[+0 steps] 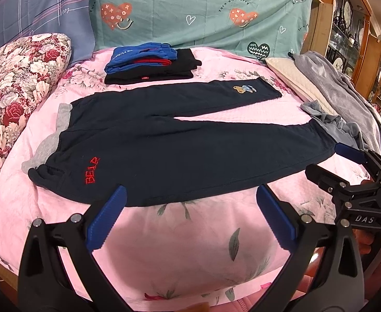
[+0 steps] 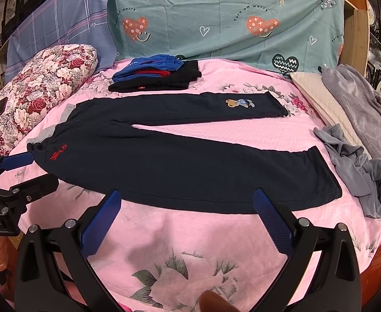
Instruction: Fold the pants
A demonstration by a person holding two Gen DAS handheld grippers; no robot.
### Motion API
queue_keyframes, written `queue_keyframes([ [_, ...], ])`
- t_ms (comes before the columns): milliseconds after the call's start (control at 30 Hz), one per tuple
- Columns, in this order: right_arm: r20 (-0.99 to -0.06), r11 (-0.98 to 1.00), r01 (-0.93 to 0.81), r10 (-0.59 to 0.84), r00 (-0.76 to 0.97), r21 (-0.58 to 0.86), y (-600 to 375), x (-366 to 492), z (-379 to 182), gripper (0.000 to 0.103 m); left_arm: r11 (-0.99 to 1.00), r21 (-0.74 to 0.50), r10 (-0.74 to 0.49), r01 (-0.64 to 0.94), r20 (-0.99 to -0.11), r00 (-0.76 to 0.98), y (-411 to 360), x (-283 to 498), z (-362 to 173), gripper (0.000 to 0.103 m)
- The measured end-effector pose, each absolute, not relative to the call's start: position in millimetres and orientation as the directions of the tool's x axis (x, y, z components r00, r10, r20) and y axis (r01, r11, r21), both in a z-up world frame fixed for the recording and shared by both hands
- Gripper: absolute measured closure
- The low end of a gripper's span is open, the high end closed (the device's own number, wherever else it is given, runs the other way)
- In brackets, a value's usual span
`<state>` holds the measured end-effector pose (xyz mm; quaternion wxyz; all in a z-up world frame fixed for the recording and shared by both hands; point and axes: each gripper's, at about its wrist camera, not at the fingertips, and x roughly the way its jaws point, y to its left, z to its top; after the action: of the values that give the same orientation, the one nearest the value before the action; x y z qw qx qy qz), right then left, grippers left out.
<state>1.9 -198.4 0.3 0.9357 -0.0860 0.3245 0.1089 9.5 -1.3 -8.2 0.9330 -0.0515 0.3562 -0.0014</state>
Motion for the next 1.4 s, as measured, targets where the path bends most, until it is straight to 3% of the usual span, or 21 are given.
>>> queue_keyframes([
  [767, -0.637, 0.959, -0.267, 0.146, 0.757, -0.096, -195.4, 6.0, -4.0, 0.001, 0.994, -0.092, -0.024, -0.052, -0.675, 0.738, 12.8, 18.9, -13.9, 0.002],
  [967, -0.656, 0.947, -0.303, 0.162, 0.737, -0.108, -189.1, 21.7, -4.5, 0.001, 0.991, -0.109, -0.017, -0.081, -0.689, 0.725, 62.1, 37.1, -16.0, 0.002],
  [1133, -0.644, 0.884, -0.451, 0.273, 0.715, -0.125, -171.1, 37.8, 1.9, 0.001, 0.989, -0.091, 0.021, -0.114, -0.687, 0.727, 114.3, 52.3, -6.2, 0.002],
  [1400, -0.668, 0.789, -0.609, 0.41, 0.622, -0.083, -134.1, 92.2, 18.8, 0.001, 0.993, 0.034, 0.106, -0.113, -0.687, 0.719, 197.3, 103.4, 14.7, 0.002],
])
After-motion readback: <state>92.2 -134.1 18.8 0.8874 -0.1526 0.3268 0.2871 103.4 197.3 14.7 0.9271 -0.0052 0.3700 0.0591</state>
